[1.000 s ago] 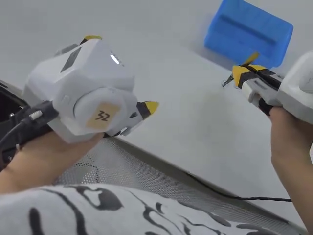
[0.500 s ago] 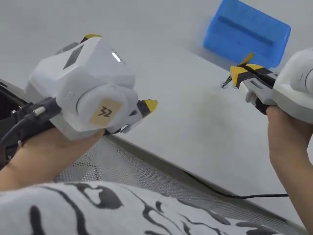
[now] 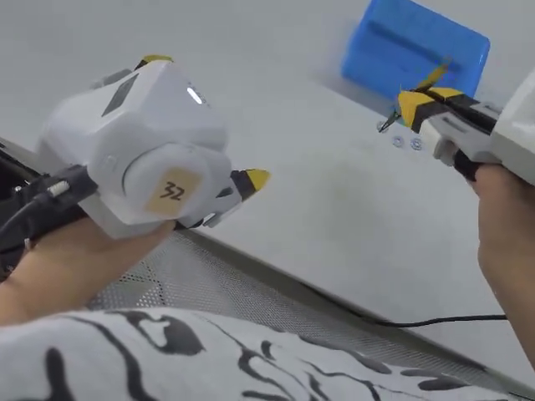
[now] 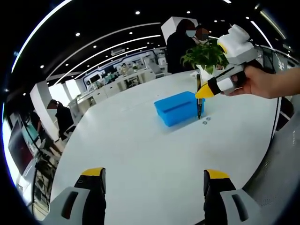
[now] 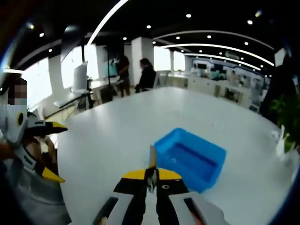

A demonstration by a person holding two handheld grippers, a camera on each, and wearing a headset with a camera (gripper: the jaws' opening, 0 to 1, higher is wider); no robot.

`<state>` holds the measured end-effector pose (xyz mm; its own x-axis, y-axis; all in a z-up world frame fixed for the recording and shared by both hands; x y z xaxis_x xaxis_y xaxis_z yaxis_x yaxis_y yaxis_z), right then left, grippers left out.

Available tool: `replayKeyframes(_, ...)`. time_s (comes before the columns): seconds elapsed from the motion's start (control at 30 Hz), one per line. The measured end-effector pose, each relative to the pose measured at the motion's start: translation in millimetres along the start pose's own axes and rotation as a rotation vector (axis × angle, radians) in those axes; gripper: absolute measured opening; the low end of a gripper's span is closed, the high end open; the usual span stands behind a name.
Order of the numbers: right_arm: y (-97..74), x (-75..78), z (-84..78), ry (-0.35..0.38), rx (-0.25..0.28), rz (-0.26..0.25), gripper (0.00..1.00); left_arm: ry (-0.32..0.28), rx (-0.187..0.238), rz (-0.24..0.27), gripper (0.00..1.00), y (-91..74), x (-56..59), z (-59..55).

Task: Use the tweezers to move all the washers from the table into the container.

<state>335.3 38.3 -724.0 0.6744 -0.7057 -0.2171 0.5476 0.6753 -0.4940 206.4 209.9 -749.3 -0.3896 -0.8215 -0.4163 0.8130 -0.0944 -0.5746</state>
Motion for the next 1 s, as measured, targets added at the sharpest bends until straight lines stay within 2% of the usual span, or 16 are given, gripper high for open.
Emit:
replayKeyframes(0.17, -0.3, 9.0, 33.8, 0.007, 0.090, -0.005, 0.03, 0.007, -0.004, 0.000, 0.88, 0.1, 0.3, -0.6)
replayKeyframes(0.33, 11.9, 24.3, 46.2, -0.003, 0.122, -0.031, 0.03, 0.009, -0.005, 0.001, 0.88, 0.2, 0.7, -0.6)
replayKeyframes(0.47, 23.4, 32.3, 47.3, -0.005, 0.126, -0.055, 0.03, 0.012, -0.009, -0.001, 0.88, 0.5, 1.1, -1.1)
replayKeyframes(0.7, 34.7, 40.8, 45.9, -0.001, 0.113, -0.064, 0.03, 0.019, -0.016, -0.006, 0.88, 1.5, 2.2, -1.2)
replayKeyframes(0.8, 41.2, 42.9, 41.0, 0.006, 0.102, -0.067, 0.03, 0.033, -0.028, -0.017, 0.88, 2.4, 4.4, -1.6)
replayKeyframes(1.0, 61.8, 57.6, 30.2, 0.025, 0.073, -0.075, 0.03, 0.021, -0.019, -0.026, 0.89, 1.9, 4.7, 1.1)
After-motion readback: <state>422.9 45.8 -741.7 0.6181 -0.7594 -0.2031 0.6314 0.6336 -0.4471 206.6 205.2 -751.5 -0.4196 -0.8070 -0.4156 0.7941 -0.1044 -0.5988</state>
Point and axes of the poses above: the centre of the closed fingertips' face, and the gripper's own axes: y roughly forward along the fingers, x roughly to its right, z roughly out of its top, the point moved 4 cm from there along -y, roughly backward along the fingers, and after that the axes turned 12 degrees about y, right-handed, at the moved point
